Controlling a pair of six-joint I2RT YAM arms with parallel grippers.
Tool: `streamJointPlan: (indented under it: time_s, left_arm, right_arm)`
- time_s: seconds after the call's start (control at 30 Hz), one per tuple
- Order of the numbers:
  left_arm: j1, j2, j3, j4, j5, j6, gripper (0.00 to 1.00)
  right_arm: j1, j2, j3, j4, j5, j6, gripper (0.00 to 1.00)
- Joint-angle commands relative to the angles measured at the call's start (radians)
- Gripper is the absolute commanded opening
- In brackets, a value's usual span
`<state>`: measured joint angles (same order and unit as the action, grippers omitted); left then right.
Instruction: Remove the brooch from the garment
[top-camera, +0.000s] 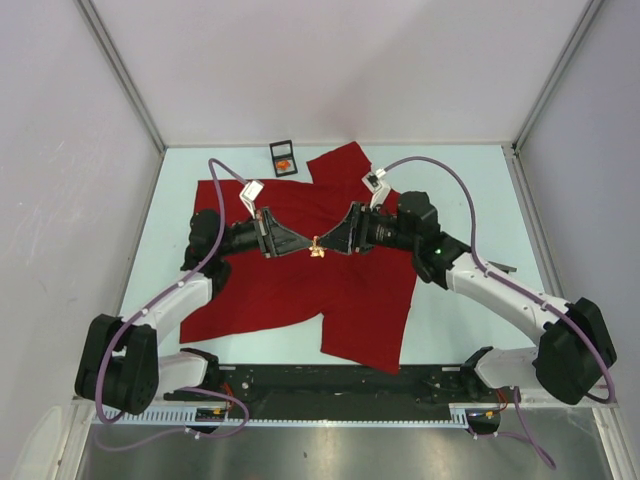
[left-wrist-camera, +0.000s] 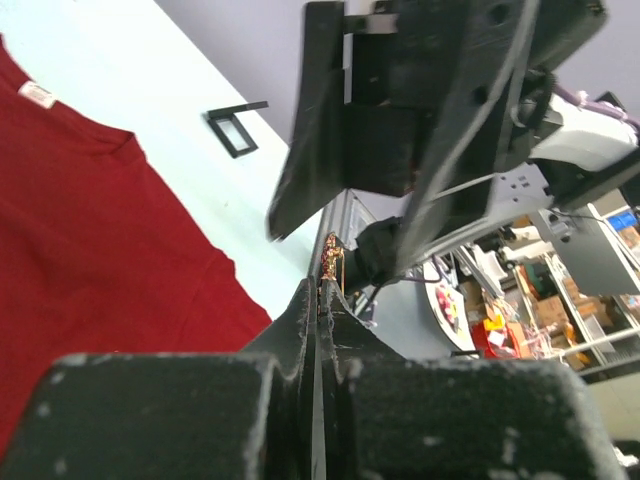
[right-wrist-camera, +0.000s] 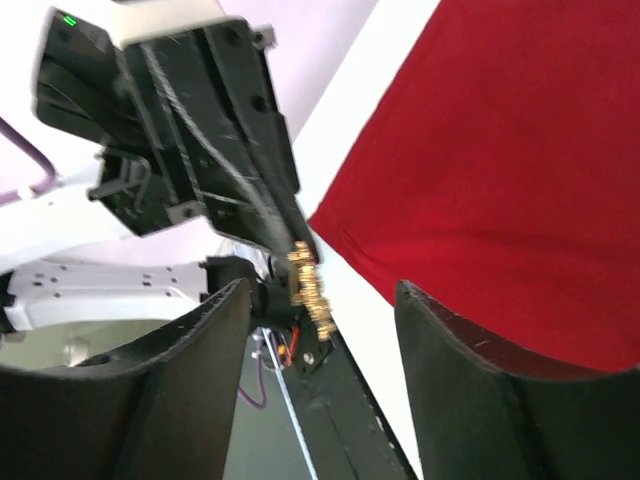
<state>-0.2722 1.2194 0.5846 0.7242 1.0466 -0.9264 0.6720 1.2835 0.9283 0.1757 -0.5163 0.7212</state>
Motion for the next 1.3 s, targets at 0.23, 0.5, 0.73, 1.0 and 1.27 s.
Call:
streamJointPlan:
  time_s: [0.23, 0.5, 0.73, 1.0, 1.27]
  left_arm:
    - [-0.007, -0.029, -0.005, 0.098, 0.044, -0.029, 0.00]
    - [-0.007, -0.014, -0.003, 0.089, 0.041, -0.038, 0.00]
    - [-0.007, -0.020, -0.002, 0.096, 0.049, -0.051, 0.00]
    - [-0.009, -0.018, -0.008, 0.122, 0.050, -0.083, 0.00]
    - [-0.009, -0.017, -0.015, 0.149, 0.059, -0.107, 0.00]
  right_arm:
    - [0.034, 0.051, 0.024, 0.050, -0.040, -0.060, 0.51]
    - [0.043, 0.046, 0.018, 0.054, -0.037, -0.060, 0.48]
    - [0.043, 0.057, 0.017, 0.071, -0.036, -0.057, 0.43]
    - [0.047, 0.059, 0.017, 0.079, -0.030, -0.057, 0.37]
    - [0.054, 0.060, 0.017, 0.064, -0.013, -0.080, 0.33]
